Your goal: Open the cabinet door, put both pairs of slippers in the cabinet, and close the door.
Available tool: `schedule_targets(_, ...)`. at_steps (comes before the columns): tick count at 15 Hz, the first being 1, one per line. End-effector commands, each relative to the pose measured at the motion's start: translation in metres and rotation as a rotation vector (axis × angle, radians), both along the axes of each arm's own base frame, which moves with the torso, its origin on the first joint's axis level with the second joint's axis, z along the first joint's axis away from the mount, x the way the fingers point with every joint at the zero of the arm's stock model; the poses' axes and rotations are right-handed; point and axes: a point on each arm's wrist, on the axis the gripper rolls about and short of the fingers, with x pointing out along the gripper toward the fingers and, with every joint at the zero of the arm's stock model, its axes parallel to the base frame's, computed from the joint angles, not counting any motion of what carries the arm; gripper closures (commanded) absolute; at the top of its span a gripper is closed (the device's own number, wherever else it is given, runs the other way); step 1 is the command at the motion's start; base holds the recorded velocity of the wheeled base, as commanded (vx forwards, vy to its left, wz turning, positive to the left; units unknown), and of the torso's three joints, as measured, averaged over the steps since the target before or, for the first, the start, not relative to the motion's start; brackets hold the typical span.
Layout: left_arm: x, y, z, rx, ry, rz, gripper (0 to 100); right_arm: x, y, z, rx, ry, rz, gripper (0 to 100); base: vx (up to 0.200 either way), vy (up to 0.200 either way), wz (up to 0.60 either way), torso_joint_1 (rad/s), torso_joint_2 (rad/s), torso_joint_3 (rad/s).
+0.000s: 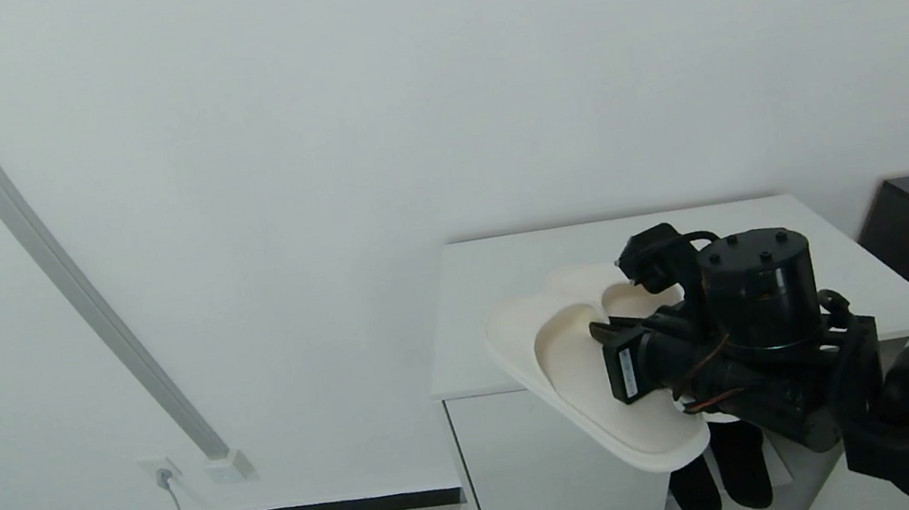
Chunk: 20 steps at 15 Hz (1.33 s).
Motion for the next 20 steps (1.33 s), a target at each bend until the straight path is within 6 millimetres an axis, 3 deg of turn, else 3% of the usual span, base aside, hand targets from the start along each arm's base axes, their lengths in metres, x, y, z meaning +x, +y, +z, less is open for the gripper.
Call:
schedule_targets(1, 0.0001, 0.0, -0.0001, 0.0, 0.002, 0.0, 100, -0.0001, -0.0001, 0.0004, 0.001, -0.001, -0.001, 100, -0.2, 0.0, 0.0, -0.002, 0.0, 0.002)
schedule_targets(11, 0.0001, 0.0, 0.0001, 0.0, 0.0, 0.0, 100, -0.0006, 0.0024, -0.0033, -0.01, 0.003, -0.011, 100, -0.2, 0.0, 0.0, 0.004, 0.0, 0.004)
schedule_targets(20, 0.0001, 0.0, -0.0001, -0.001, 0.002, 0.0, 100, 0.0007, -0.0033, -0.0067, -0.011, 0.011, -0.027, 100, 0.0, 0.0, 0.0, 0.0, 0.0, 0.0)
